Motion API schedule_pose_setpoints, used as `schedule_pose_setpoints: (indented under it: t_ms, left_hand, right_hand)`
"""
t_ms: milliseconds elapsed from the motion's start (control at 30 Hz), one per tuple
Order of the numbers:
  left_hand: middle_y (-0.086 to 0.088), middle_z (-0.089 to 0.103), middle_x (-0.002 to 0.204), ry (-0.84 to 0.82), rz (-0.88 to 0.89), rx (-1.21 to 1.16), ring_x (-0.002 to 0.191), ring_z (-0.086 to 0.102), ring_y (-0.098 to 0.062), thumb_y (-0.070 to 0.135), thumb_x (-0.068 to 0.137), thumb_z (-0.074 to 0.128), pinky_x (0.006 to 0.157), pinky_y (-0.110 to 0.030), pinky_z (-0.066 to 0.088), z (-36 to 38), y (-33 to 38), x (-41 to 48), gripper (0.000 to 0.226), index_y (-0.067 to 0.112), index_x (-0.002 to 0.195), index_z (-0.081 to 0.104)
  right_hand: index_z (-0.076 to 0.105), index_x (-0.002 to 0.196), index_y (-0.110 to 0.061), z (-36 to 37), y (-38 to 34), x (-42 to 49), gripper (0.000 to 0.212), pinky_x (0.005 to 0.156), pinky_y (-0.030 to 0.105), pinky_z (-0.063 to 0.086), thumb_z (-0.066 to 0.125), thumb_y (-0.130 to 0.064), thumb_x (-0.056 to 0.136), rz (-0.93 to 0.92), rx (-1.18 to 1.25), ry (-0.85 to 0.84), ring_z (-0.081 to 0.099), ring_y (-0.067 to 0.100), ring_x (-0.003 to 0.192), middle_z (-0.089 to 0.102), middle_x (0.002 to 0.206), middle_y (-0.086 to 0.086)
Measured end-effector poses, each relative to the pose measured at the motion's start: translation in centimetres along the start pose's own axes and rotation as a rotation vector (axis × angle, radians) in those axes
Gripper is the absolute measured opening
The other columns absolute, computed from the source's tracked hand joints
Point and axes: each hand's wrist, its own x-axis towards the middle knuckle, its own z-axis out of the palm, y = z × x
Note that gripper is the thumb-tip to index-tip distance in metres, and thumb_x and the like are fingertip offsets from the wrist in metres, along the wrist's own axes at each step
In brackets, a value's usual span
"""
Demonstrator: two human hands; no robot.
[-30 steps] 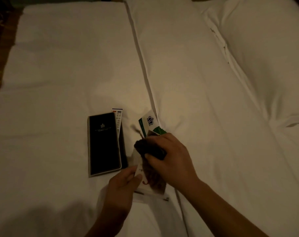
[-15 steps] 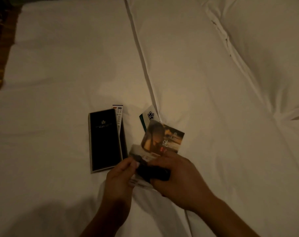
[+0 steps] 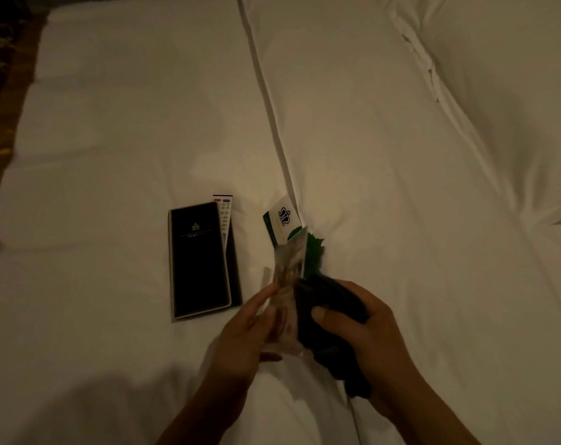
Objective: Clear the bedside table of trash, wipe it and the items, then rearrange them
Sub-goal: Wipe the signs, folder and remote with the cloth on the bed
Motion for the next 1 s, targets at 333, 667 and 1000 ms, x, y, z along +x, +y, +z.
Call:
schedule_pose_setpoints:
  t_ms: [333,667,1000]
  left_hand:
    - [-0.018,0.075,0.107,-0.52,-0.083,-0.26,0.094,0.073,-0.032,0.029,0.059,0.089,0.076,-0.04,0.06,-1.4,2.5,-2.5,0.064,0.01,0.117,0.071]
    - [-0.022,0.072,0.105,-0.49,-0.096,-0.624,0.096,0.071,-0.033,0.034,0.059,0.089,0.083,-0.041,0.059,-2.6,1.5,-0.9,0.062,0.003,0.11,0.075]
    - [-0.028,0.053,0.139,-0.42,-0.021,-0.551,0.128,0.05,-0.044,0.039,0.088,0.062,0.109,-0.059,0.038,-3.3,1.3,-0.9,0.068,0.006,0.145,0.045]
  right_hand:
    - [0.068,0.108,-0.044,1.8,-0.4,1.8,0.034,0.083,0.026,0.055,0.073,-0.03,0.077,-0.386,-0.457,0.058,0.067,0.004,0.093,0.07,0.099,-0.016]
    - [0.066,0.104,-0.051,2.6,-0.5,0.4,0.037,0.075,0.029,0.055,0.065,-0.035,0.07,-0.313,-0.631,-0.147,0.065,0.004,0.087,0.066,0.094,-0.019]
    - [0.058,0.124,-0.043,0.3,-0.8,1.2,0.037,0.064,0.032,0.047,0.052,-0.029,0.089,-0.491,-1.461,-0.364,0.048,0.015,0.097,0.052,0.106,-0.012]
